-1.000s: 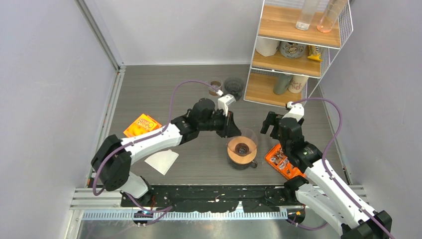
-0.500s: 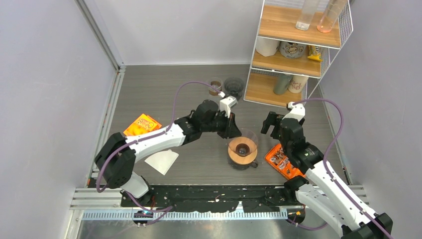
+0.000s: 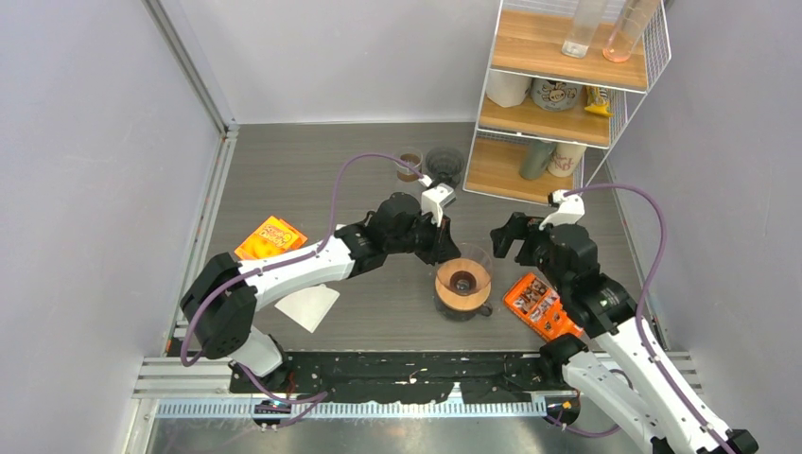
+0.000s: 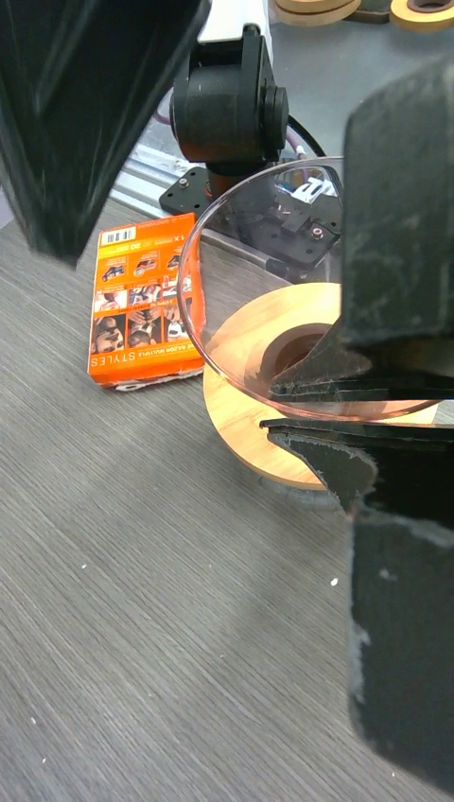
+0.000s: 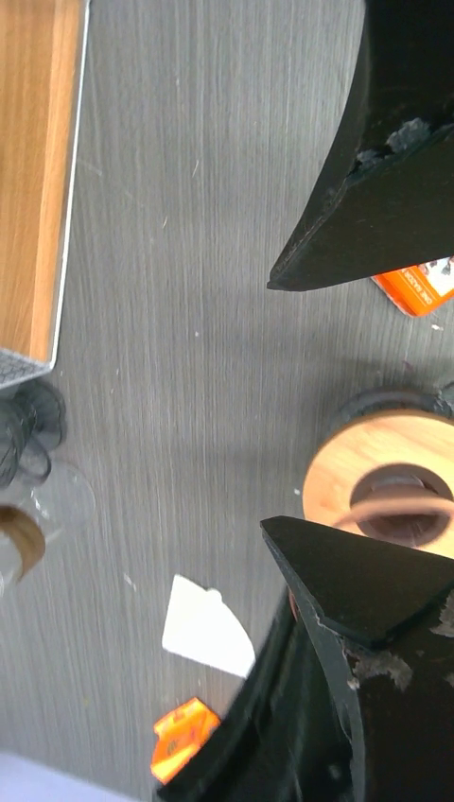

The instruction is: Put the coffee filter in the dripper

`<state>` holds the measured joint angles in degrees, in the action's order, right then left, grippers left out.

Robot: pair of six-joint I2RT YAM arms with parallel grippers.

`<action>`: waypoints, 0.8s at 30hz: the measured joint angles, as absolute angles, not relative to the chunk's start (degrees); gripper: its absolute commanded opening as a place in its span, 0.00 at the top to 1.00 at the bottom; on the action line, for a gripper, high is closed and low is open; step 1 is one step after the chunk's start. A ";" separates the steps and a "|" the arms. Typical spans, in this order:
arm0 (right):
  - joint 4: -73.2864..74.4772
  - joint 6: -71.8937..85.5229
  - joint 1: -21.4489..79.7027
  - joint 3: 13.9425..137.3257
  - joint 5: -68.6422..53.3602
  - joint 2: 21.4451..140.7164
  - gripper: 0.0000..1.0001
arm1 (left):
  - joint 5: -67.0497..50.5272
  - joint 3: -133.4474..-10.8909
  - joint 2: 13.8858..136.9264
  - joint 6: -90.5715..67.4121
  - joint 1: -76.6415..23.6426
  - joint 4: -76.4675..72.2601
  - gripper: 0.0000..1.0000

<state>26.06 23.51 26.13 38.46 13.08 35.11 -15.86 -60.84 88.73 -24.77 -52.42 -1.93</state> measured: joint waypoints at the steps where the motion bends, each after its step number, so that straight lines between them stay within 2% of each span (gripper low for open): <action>1: 26.72 23.42 26.13 39.42 12.14 34.68 0.04 | -15.73 -60.84 88.73 -24.69 -52.45 -1.93 1.00; 6: 30.83 22.65 26.09 42.83 4.27 34.02 0.01 | -14.66 -60.84 88.66 -23.94 -52.51 -2.00 1.00; 10: 34.09 21.76 26.09 44.62 -2.46 36.84 0.10 | -13.74 -60.84 88.49 -23.49 -52.49 -2.02 1.00; 19: 36.73 20.32 26.09 44.77 -11.73 45.21 0.40 | -11.55 -60.84 87.96 -22.55 -53.15 -1.93 1.00; 22: 36.53 20.03 26.09 44.77 -13.26 46.22 0.55 | -11.31 -60.84 87.88 -22.09 -53.32 -1.89 1.00; 24: 36.42 19.84 26.09 44.77 -13.93 46.94 0.62 | -11.29 -60.84 87.88 -22.04 -53.32 -1.87 1.00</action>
<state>36.42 19.84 26.09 44.77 -13.93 46.94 -11.29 -60.84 87.88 -22.04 -53.32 -1.87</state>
